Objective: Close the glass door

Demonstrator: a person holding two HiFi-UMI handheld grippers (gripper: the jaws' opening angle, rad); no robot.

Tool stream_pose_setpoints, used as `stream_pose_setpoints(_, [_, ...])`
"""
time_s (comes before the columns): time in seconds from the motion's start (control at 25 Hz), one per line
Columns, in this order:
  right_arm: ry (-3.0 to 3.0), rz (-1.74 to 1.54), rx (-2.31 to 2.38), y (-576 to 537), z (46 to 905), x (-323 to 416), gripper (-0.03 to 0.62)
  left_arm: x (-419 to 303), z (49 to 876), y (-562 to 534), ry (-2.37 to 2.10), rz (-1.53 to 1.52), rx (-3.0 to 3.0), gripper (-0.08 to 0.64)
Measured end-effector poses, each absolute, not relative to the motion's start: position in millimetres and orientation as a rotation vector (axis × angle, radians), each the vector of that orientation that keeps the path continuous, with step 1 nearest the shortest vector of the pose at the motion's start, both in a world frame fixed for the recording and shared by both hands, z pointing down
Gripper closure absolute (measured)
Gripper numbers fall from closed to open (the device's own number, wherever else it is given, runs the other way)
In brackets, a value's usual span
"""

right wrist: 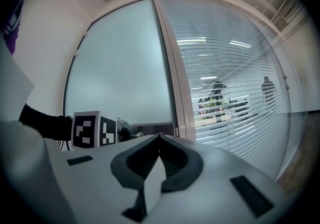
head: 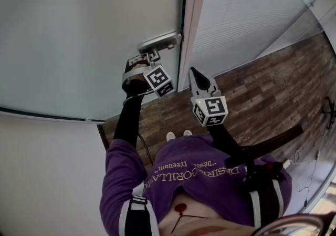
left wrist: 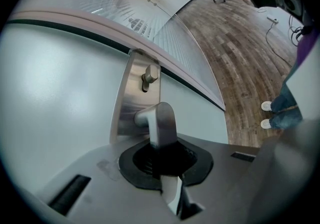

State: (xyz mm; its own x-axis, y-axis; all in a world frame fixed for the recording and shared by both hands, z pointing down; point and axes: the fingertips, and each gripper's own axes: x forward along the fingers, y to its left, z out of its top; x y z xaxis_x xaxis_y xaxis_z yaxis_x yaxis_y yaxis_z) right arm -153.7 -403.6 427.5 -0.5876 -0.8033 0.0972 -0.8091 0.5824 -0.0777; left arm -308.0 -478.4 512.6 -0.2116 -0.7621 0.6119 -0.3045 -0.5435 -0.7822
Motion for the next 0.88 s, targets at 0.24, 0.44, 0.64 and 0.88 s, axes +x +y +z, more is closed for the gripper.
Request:
stream_pose_setpoints(0.24, [-2.743,0.166,1.425,-406.5,425.9,-149.4,0.603,-307.8,518.1,-479.9,1.201,-1.823,-1.816,0.54])
stream_pose_setpoints(0.44, [-2.74,0.163,1.429,-405.4,427.4,-148.0,0.603,-309.3,521.2,-479.5,1.191,-1.833,-1.774,0.541])
stream_pose_setpoints(0.64, [-2.737,0.168,1.44,-407.6,428.4,-146.4,0.603,-308.9,522.9,-483.5,1.165,-1.834,-1.763,0.54])
stream_pose_setpoints(0.88, [-2.724,0.183,1.481,-405.4,428.6,-137.8,0.603,-308.0,523.0,-479.4,1.116,-1.834,-1.74,0.54])
